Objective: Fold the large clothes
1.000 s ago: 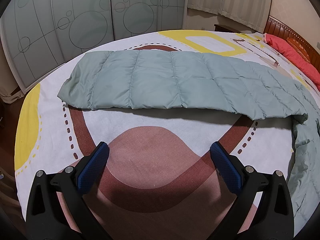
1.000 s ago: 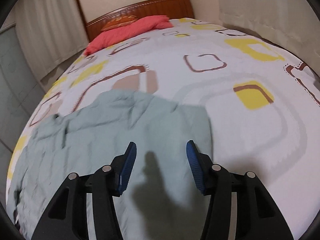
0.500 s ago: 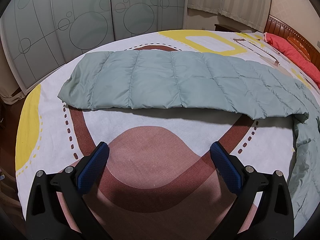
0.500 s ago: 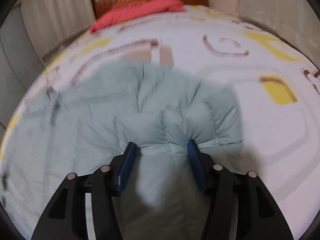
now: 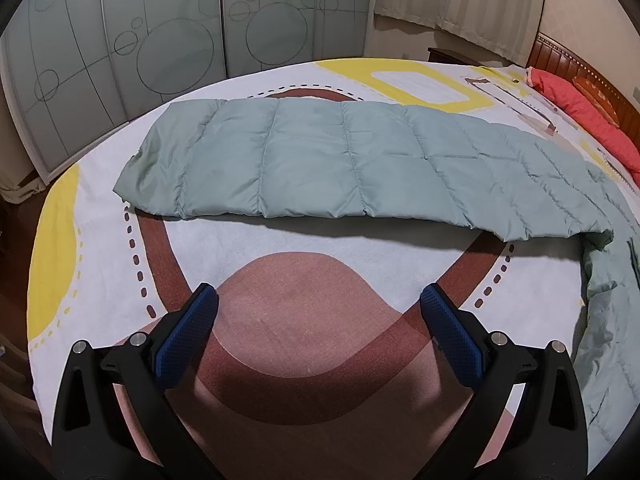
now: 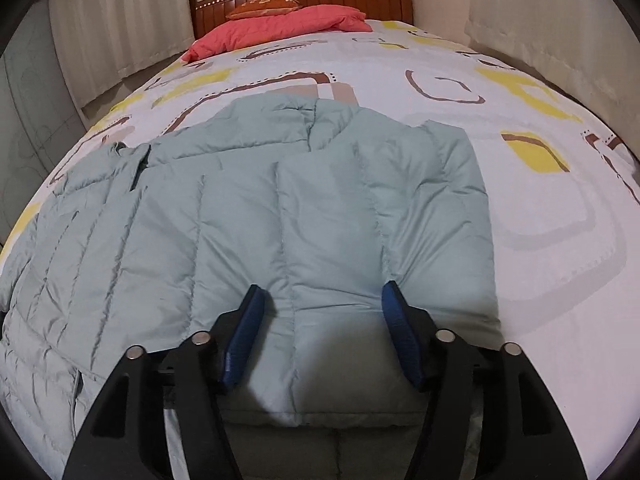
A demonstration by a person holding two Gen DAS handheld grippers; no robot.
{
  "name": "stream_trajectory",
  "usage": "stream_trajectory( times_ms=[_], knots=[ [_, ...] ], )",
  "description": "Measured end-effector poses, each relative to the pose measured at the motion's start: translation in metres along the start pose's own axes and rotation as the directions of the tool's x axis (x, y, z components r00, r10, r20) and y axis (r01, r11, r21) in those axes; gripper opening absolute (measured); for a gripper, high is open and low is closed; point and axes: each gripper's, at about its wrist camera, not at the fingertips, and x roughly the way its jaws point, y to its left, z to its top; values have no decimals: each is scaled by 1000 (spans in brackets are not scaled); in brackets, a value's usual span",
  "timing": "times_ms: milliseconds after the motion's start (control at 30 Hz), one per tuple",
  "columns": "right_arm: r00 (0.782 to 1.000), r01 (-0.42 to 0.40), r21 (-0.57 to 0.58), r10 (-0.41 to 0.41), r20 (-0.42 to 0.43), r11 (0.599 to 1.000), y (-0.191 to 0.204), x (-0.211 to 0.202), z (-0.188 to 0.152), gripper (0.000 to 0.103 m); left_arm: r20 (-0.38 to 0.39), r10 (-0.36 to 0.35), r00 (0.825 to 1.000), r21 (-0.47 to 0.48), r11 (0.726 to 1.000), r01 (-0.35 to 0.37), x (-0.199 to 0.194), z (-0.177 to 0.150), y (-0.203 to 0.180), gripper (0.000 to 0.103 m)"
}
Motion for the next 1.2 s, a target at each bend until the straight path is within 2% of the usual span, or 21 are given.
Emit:
stream_trajectory(
  times_ms=[133, 167, 233, 300, 367, 433, 533, 600, 633, 700, 733, 800, 833, 867, 933, 1033, 1100, 1200],
  knots=[
    [1000, -8, 2, 8, 14, 1000, 0, 1, -2, 67, -14, -14, 1000, -5, 1000, 14, -1, 3, 2, 101],
    [1000, -11, 3, 11, 17, 1000, 0, 0, -3, 67, -16, -30, 999, -14, 999, 29, -2, 4, 4, 101],
    [1000, -17, 6, 17, 23, 1000, 0, 0, -4, 68, -4, -108, 994, -72, 992, 108, -6, 8, 18, 101],
    [999, -36, 12, 36, 27, 999, -2, -1, -4, 70, 39, -201, 979, -158, 966, 205, -10, 13, 39, 101],
    [998, -51, 19, 51, 30, 999, -3, -1, -5, 71, 82, -238, 968, -244, 937, 251, -9, 17, 60, 100],
    [998, -63, 25, 62, 34, 998, -4, -2, -5, 72, 107, -205, 973, -333, 915, 229, -3, 24, 85, 97],
    [997, -72, 31, 71, 40, 997, -5, -2, -5, 72, 144, -226, 964, -430, 863, 266, 11, 35, 115, 94],
    [996, -78, 36, 76, 45, 996, -6, -3, -6, 72, 158, -227, 961, -458, 845, 275, 18, 41, 123, 94],
    [996, -79, 36, 78, 45, 996, -6, -3, -6, 73, 164, -215, 963, -464, 845, 267, 20, 45, 124, 92],
    [996, -78, 35, 76, 47, 996, -6, -3, -6, 73, 163, -181, 970, -462, 855, 237, 22, 49, 124, 71],
    [996, -76, 34, 74, 47, 997, -5, -3, -6, 73, 162, -181, 970, -465, 853, 237, 24, 50, 126, 57],
    [996, -73, 31, 71, 49, 997, -4, -2, -6, 73, 178, -185, 967, -490, 835, 250, 26, 52, 132, 38],
    [996, -72, 29, 70, 49, 997, -5, -2, -6, 73, 177, -203, 963, -487, 832, 265, 28, 54, 133, 20],
    [996, -70, 28, 69, 49, 997, -4, -2, -6, 73, 170, -207, 963, -483, 835, 265, 29, 55, 133, 10],
    [997, -67, 26, 66, 51, 997, -3, -2, -6, 73, 175, -211, 962, -455, 849, 270, 26, 61, 128, 7],
    [996, -64, 26, 62, 57, 998, -3, -3, -7, 73, 216, -230, 949, -355, 887, 296, 8, 68, 103, 6],
    [996, -64, 28, 62, 59, 998, -2, -3, -7, 73, 245, -270, 931, -254, 909, 330, -8, 74, 69, 6],
    [996, -68, 32, 66, 61, 997, -3, -4, -8, 73, 262, -357, 897, -116, 911, 396, -33, 74, 13, 5]
  ],
)
